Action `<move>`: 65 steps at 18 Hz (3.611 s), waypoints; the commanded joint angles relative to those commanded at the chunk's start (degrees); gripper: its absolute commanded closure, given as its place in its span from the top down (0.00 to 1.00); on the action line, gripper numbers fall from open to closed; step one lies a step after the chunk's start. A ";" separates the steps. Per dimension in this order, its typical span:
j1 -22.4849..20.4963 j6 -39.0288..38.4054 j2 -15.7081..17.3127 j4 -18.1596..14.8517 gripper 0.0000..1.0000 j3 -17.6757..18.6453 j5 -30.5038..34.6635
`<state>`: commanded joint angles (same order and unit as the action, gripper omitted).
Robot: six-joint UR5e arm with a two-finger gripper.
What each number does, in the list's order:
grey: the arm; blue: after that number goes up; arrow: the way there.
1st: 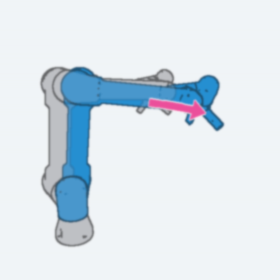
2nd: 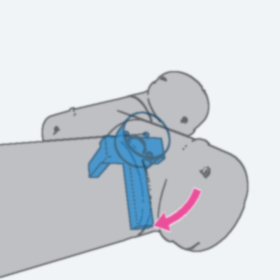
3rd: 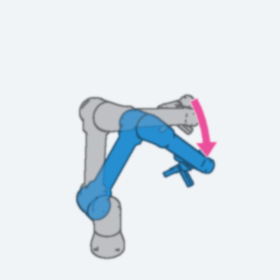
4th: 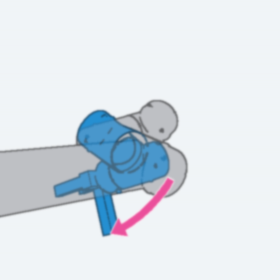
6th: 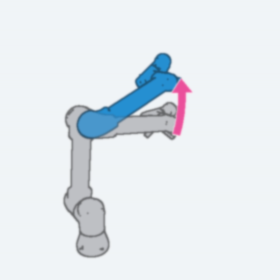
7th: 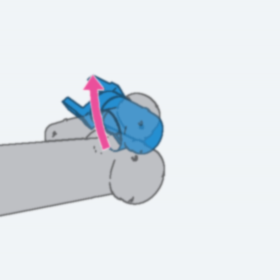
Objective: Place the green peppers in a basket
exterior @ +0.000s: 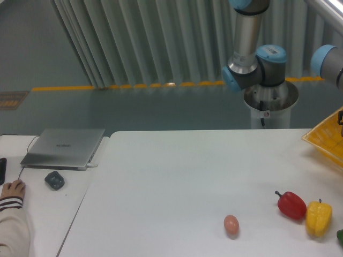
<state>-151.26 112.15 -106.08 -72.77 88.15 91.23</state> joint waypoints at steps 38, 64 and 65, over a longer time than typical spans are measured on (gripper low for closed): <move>6.32 -79.88 -12.56 12.57 1.00 -10.54 1.84; 7.29 -93.87 -19.34 20.04 1.00 -12.39 2.90; 7.29 -93.87 -19.42 20.04 1.00 -12.39 2.90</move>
<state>-143.96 18.28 -125.51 -52.73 75.76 94.13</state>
